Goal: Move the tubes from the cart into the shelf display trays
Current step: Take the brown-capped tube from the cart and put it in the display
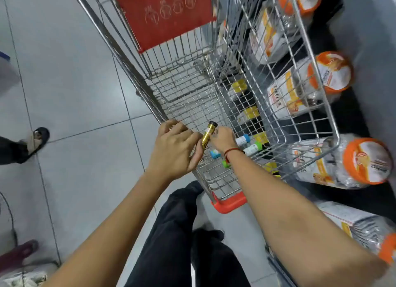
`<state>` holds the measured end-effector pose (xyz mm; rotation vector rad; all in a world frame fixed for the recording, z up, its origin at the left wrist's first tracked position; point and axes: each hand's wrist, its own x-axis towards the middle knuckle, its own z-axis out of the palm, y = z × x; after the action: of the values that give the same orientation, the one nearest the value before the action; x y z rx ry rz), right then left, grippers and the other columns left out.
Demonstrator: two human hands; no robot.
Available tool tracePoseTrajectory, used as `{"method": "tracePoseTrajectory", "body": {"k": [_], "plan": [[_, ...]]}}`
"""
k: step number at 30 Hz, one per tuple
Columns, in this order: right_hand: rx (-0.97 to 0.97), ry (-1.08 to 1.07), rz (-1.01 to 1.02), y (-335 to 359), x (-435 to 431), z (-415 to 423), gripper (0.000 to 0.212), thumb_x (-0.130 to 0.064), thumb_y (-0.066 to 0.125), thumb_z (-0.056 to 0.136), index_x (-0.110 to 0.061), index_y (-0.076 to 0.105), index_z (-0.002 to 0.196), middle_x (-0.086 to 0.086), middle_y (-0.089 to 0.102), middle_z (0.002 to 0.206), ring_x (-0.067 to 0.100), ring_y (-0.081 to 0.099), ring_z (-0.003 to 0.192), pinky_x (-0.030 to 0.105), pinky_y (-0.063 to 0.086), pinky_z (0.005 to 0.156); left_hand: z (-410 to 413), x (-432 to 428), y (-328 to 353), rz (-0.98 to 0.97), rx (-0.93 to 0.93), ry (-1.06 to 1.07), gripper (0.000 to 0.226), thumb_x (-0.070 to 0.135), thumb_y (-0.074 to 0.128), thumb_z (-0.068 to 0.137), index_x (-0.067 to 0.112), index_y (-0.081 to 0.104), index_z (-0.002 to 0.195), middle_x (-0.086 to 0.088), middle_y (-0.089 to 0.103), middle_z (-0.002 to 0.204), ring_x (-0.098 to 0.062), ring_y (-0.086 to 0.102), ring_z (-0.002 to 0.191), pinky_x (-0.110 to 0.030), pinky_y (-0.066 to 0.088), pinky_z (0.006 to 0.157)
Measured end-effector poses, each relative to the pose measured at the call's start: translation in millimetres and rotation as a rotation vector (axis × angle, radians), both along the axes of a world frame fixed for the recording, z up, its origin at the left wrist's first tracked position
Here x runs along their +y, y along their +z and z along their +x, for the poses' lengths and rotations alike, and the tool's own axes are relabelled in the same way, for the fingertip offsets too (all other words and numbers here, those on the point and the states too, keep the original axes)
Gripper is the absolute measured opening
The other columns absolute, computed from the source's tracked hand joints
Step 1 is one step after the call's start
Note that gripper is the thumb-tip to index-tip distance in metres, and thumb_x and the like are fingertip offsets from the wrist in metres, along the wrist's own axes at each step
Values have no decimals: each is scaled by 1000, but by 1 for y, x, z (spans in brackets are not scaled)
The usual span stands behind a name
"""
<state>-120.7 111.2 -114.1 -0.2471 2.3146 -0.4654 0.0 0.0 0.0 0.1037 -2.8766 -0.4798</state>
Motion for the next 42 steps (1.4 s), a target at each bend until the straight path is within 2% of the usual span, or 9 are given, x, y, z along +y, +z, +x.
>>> {"method": "tracePoseTrajectory", "body": {"k": [2, 4, 6, 10, 20, 27, 33, 36, 42], "plan": [[17, -116, -9, -7, -12, -9, 24, -16, 55, 93, 0, 55, 111, 15, 60, 100, 20, 57, 70, 19, 35, 48, -1, -2, -4, -2, 28, 5, 30, 22, 43, 90, 11, 69, 82, -2, 67, 66, -25, 58, 69, -38, 32, 88], [30, -189, -7, -16, -24, -17, 42, -20, 55, 93, -2, 43, 130, 18, 55, 121, 28, 62, 91, 27, 48, 66, -1, 0, -6, -11, 46, 24, 28, 21, 44, 89, 10, 69, 82, -2, 67, 66, -25, 59, 70, -38, 32, 89], [8, -185, -4, -25, -32, -20, 51, -21, 55, 93, -7, 34, 137, 18, 50, 128, 31, 60, 95, 35, 52, 75, -1, 0, -8, -16, 59, 16, 28, 21, 45, 89, 10, 69, 81, -2, 67, 66, -25, 59, 71, -37, 31, 89], [9, -109, 26, -37, -37, -18, 43, -16, 56, 93, -5, 41, 132, 18, 44, 132, 31, 58, 104, 26, 38, 68, -2, 0, -10, -39, 103, 16, 28, 20, 45, 89, 10, 69, 79, -2, 67, 65, -24, 59, 71, -37, 32, 89], [-34, -196, -165, -5, -12, -22, 38, -2, 64, 83, -8, 49, 118, 11, 55, 108, 19, 50, 86, 24, 41, 71, -1, 1, -7, -22, 39, 23, 33, 24, 40, 91, 12, 68, 79, -1, 67, 65, -23, 56, 68, -41, 34, 87], [47, -167, -223, 72, 31, -21, 36, -1, 66, 82, -11, 57, 116, 16, 52, 128, 31, 51, 117, 36, 44, 96, -1, 2, 7, -72, -90, 8, 35, 27, 40, 89, 12, 65, 71, -1, 66, 63, -23, 55, 67, -36, 31, 87], [188, -152, -268, 161, 82, -16, 36, 6, 59, 85, -10, 57, 117, 12, 49, 127, 27, 49, 119, 27, 40, 95, -4, 8, 22, -28, -200, -24, 39, 34, 36, 87, 12, 68, 84, -4, 70, 78, -28, 60, 79, -42, 36, 80], [277, -176, -301, 210, 113, -10, 38, 6, 60, 84, -12, 58, 117, 12, 51, 128, 25, 49, 120, 21, 34, 94, -15, 23, 33, 23, -159, -81, 41, 34, 35, 87, 10, 68, 92, -7, 70, 91, -30, 61, 87, -41, 43, 72], [530, -228, -302, 304, 182, 21, 44, 6, 60, 82, -8, 56, 123, 14, 56, 120, 26, 52, 115, 11, 29, 83, -63, 93, 64, 54, -49, -282, 45, 30, 35, 88, 4, 59, 116, -18, 60, 119, -35, 55, 102, -46, 47, 78]]}}
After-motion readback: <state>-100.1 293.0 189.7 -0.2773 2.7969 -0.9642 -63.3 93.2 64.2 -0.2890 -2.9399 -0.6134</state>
